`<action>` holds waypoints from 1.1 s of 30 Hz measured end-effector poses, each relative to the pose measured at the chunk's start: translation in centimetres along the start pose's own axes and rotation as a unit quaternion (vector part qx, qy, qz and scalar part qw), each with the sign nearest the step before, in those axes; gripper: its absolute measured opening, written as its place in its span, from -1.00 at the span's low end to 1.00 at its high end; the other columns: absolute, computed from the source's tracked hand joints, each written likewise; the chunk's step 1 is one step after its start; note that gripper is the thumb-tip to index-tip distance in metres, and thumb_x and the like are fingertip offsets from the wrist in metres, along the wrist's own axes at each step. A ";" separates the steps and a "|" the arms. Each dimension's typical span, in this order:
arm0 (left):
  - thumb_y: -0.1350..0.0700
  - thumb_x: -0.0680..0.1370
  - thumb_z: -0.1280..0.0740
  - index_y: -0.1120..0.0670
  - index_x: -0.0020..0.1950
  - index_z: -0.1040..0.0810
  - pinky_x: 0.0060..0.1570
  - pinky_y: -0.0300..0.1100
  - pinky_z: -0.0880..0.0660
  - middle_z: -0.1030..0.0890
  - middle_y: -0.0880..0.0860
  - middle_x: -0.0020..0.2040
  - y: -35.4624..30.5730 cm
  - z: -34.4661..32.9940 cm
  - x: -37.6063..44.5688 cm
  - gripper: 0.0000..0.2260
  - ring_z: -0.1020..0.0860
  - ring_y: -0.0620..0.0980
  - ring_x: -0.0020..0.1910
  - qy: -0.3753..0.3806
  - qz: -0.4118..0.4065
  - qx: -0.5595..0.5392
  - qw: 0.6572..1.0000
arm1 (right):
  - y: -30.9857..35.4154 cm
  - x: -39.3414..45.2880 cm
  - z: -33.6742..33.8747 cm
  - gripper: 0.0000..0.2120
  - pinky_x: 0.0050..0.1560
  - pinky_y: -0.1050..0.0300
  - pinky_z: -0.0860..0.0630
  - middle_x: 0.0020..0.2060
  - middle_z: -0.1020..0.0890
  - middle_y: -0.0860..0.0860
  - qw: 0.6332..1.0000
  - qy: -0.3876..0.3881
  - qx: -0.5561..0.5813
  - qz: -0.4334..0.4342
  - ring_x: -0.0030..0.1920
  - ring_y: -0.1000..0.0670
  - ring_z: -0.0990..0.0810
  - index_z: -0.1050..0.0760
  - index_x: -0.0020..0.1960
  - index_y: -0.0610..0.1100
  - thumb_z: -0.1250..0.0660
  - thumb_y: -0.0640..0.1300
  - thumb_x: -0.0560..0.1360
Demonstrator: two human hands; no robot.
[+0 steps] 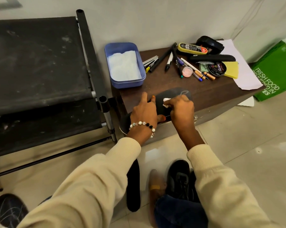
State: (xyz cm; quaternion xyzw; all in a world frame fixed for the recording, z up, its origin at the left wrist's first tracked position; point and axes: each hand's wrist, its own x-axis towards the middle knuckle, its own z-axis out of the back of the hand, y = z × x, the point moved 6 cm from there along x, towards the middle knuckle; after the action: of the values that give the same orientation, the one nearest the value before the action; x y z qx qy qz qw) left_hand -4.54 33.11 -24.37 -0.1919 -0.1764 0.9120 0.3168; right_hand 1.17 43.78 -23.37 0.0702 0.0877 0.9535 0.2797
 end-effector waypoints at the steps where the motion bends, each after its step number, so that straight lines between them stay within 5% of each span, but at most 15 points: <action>1: -0.11 0.48 -0.42 0.03 0.52 -0.22 0.07 -0.02 -0.49 -0.16 0.08 0.43 0.0 0.0 0.0 -0.31 -0.47 0.21 0.20 -0.001 0.000 -0.002 1.000 | -0.1 0.0 -0.1 -0.67 0.13 0.08 -0.42 0.12 -0.62 -0.12 1.000 0.001 0.002 0.003 0.19 -0.10 -0.49 -0.58 0.19 -0.15 -0.27 -0.36 0.48; 6: -0.12 0.47 -0.42 0.02 0.52 -0.22 0.09 -0.03 -0.48 -0.20 0.07 0.38 0.0 0.1 0.0 -0.30 -0.47 0.18 0.19 0.000 -0.004 0.003 1.000 | -2.3 1.8 0.3 -0.60 0.19 0.11 -0.38 0.22 -0.50 -0.14 0.997 0.021 -0.035 -0.066 0.21 -0.11 -0.45 -0.46 0.33 -0.09 -0.23 -0.33 0.53; 13: -0.14 0.47 -0.41 0.02 0.52 -0.21 0.13 -0.02 -0.49 -0.18 0.07 0.42 0.1 0.0 0.1 -0.29 -0.47 0.17 0.23 -0.004 -0.002 0.007 1.000 | -4.6 1.6 1.2 -0.70 0.17 0.17 -0.39 0.20 -0.48 -0.20 0.981 0.006 0.000 -0.195 0.20 -0.14 -0.48 -0.48 0.27 -0.22 -0.25 -0.31 0.54; 17: -0.11 0.48 -0.42 0.03 0.52 -0.22 0.07 -0.05 -0.49 -0.19 0.08 0.40 -0.1 0.1 0.1 -0.31 -0.48 0.17 0.19 -0.006 -0.003 0.004 1.000 | -2.0 0.8 0.5 -0.75 -0.03 0.30 -0.28 0.01 -0.56 -0.24 0.993 -0.041 0.045 -0.099 0.06 -0.20 -0.52 -0.62 0.04 -0.23 -0.25 -0.40 0.46; 21: -0.13 0.47 -0.42 0.02 0.53 -0.20 0.06 -0.05 -0.49 -0.19 0.08 0.39 0.1 0.0 0.2 -0.29 -0.48 0.17 0.17 -0.003 -0.005 0.005 1.000 | -1.5 1.6 0.6 -0.66 0.17 0.13 -0.39 0.24 -0.44 -0.20 0.995 0.016 -0.016 -0.099 0.19 -0.13 -0.47 -0.46 0.32 -0.15 -0.21 -0.29 0.56; 29: -0.15 0.46 -0.42 0.01 0.52 -0.20 0.14 -0.01 -0.50 -0.19 0.08 0.42 0.2 -0.1 0.4 -0.28 -0.47 0.18 0.22 -0.001 -0.003 0.009 1.000 | -4.7 2.0 1.4 -0.67 0.21 0.10 -0.40 0.22 -0.46 -0.21 0.981 0.023 -0.029 -0.189 0.19 -0.13 -0.48 -0.45 0.31 -0.22 -0.26 -0.28 0.55; 33: -0.13 0.47 -0.41 0.01 0.52 -0.21 0.13 -0.04 -0.50 -0.18 0.08 0.43 0.0 -0.1 0.4 -0.30 -0.47 0.17 0.23 -0.004 -0.004 0.008 1.000 | -4.1 2.1 0.9 -0.69 0.14 0.20 -0.37 0.20 -0.48 -0.21 0.989 0.019 -0.018 -0.143 0.20 -0.17 -0.48 -0.50 0.26 -0.20 -0.24 -0.32 0.54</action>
State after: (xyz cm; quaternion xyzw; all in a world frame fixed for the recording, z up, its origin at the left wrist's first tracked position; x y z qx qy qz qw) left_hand -4.79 33.34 -24.53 -0.1850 -0.1713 0.9129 0.3210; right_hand 1.74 48.42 -23.16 0.0340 0.0848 0.9062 0.4128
